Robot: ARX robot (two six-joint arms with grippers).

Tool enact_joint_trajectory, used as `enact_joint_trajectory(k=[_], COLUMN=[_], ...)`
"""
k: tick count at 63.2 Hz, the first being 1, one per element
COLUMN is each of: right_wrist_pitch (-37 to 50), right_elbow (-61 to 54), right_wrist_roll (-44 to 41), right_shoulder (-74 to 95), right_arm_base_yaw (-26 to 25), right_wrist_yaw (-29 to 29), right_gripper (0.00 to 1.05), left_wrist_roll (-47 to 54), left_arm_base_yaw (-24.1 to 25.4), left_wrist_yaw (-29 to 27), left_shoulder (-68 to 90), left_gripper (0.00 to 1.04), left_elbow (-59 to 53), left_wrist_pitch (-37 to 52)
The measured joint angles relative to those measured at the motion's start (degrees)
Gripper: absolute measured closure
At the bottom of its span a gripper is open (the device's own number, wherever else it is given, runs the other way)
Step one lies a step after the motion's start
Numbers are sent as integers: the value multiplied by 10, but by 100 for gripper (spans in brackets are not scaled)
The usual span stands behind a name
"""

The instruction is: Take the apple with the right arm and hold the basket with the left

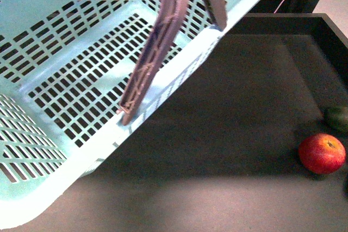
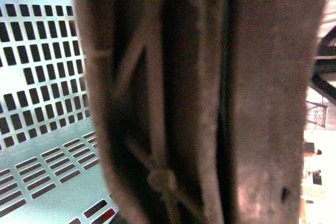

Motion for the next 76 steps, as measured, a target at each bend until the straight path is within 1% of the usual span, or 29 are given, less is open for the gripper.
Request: enact_joint_trajectory(k=[11,23,33,67,68,72,76], right_wrist_pitch=[0,0,0,0,-3,-104,-144], right_elbow=[0,0,0,0,1,38,55], right_wrist_roll=[0,0,0,0,4,57,87], right_shoulder=[0,0,0,0,2,54,102], right_arm_base_yaw=[0,0,0,0,0,-15,-35], right_wrist_yaw=[0,0,0,0,-1,-28,-45], right_gripper=[9,9,9,9,9,9,9], left_wrist_roll=[19,31,37,41,41,41,41], left_arm_base_yaw=[-67,-97,-105,-106,-106,-106,-106], left_wrist_yaw=[-2,-2,-2,-7,-6,-6,-8], left_shoulder=[10,10,10,10,10,10,10], left_gripper=[90,90,90,90,90,90,90], left_elbow=[14,15,15,15,15,15,15], left_wrist_pitch=[-13,-14,-15,-15,-15,-15,-15])
